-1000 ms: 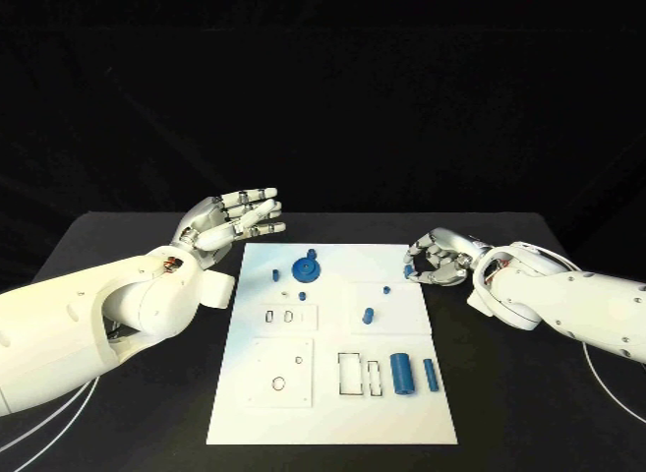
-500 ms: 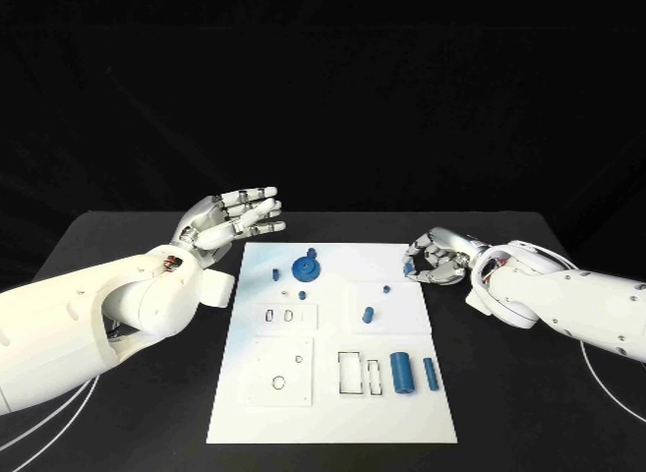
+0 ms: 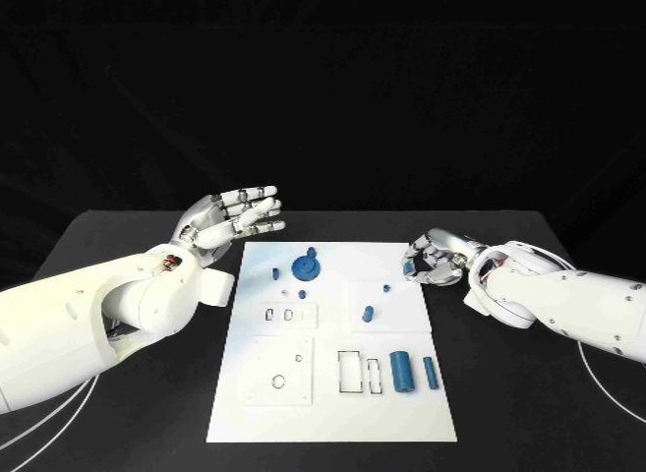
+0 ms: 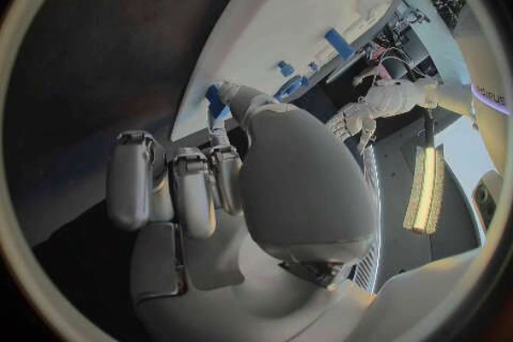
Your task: Assemble the parts on the task board
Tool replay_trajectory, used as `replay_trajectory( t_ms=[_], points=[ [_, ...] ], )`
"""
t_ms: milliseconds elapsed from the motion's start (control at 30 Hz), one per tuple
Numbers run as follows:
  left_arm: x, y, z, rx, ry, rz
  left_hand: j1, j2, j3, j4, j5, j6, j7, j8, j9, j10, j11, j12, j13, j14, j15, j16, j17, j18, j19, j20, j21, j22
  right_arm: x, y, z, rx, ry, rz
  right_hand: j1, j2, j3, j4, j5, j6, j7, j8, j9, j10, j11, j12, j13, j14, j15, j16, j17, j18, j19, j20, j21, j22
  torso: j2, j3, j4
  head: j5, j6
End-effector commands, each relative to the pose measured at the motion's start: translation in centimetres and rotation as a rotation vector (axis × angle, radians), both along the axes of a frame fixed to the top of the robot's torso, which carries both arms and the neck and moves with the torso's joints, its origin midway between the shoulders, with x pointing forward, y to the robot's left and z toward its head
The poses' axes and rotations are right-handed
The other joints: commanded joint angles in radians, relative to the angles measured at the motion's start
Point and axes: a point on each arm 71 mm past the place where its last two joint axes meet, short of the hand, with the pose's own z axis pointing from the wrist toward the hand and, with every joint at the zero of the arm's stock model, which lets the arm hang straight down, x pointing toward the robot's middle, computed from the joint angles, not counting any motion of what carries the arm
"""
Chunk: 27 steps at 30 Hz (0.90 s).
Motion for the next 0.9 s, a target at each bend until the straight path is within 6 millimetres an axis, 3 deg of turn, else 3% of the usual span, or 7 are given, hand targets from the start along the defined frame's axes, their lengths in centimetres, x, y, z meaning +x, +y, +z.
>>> replay_trajectory(
  t_ms=[33, 400, 533, 667, 900],
  points=[
    [0.0, -0.2, 0.1, -0.011, -0.004, -0.015, 0.007, 0.0, -0.008, 0.0, -0.002, -0.008, 0.09, -0.004, -0.001, -0.007, -0.003, -0.003, -0.001, -0.008, 0.001, -0.006, -0.001, 0.004, -0.006, 0.003, -0.006, -0.002, -0.1, 0.1, -0.2, -0.016, 0.001, -0.001, -0.014, -0.001, 0.007, 0.0, -0.002, 0.011, -0.002, 0.006, 0.001, 0.008, -0.005, 0.005, 0.129, 0.094, -0.01, 0.005, 0.219, 0.0, 0.007, -0.001, 0.003, 0.056, 0.0, -0.0003, 0.0002, 0.0, 0.0],
    [0.0, -0.2, 0.1, -0.01, -0.003, -0.015, 0.008, 0.003, -0.007, 0.0, -0.003, -0.008, 0.09, -0.005, -0.001, -0.008, -0.003, -0.003, -0.001, -0.009, 0.002, -0.007, -0.002, 0.004, -0.006, 0.003, -0.007, -0.002, -0.4, 0.5, 0.3, 0.017, -0.047, -0.029, -0.024, 0.024, 0.036, -0.005, -0.002, 0.027, -0.012, 0.02, 0.007, 0.015, -0.014, 0.009, 0.135, 0.095, -0.017, 0.006, 0.223, -0.001, 0.012, -0.007, 0.007, 0.063, 0.0, 0.0009, -0.0008, 0.002, 0.001],
    [0.0, -0.1, 0.1, -0.009, -0.003, -0.013, 0.008, 0.003, -0.007, 0.0, -0.003, -0.008, 0.09, -0.005, -0.001, -0.008, -0.003, -0.003, -0.001, -0.009, 0.002, -0.007, -0.002, 0.004, -0.006, 0.003, -0.007, -0.002, -0.6, 1.1, 1.1, 0.038, -0.055, -0.035, -0.025, 0.027, 0.041, -0.006, -0.003, 0.027, -0.012, 0.022, 0.008, 0.015, -0.015, 0.009, 0.135, 0.095, -0.018, 0.005, 0.222, -0.001, 0.011, -0.008, 0.006, 0.062, -0.001, -0.0008, -0.0005, 0.003, 0.002],
    [0.1, -0.1, 0.1, -0.008, -0.002, -0.011, 0.008, 0.003, -0.007, 0.0, -0.003, -0.008, 0.09, -0.005, -0.001, -0.008, -0.003, -0.003, -0.001, -0.009, 0.002, -0.007, -0.002, 0.004, -0.006, 0.003, -0.007, -0.002, -0.8, 2.4, 2.5, 0.071, -0.064, -0.024, -0.024, 0.031, 0.047, -0.009, -0.004, 0.025, -0.013, 0.022, 0.008, 0.013, -0.016, 0.007, 0.133, 0.095, -0.019, 0.006, 0.223, -0.002, 0.014, -0.009, 0.009, 0.066, -0.002, -0.0013, -0.0011, 0.004, 0.003],
    [0.3, -0.1, 0.0, -0.006, 0.0, -0.009, 0.008, 0.005, -0.006, -0.001, -0.003, -0.008, 0.09, -0.005, -0.001, -0.005, -0.003, -0.003, -0.001, -0.005, 0.002, -0.007, -0.001, 0.004, -0.006, 0.003, -0.007, -0.002, -1.4, 6.5, 4.5, 0.105, -0.084, 0.003, -0.028, 0.039, 0.062, -0.014, 0.003, 0.02, -0.012, 0.023, 0.009, 0.009, -0.015, 0.002, 0.126, 0.095, -0.02, 0.005, 0.223, -0.002, 0.014, -0.011, 0.008, 0.066, -0.004, -0.0024, 0.0, 0.007, 0.004]
  ],
)
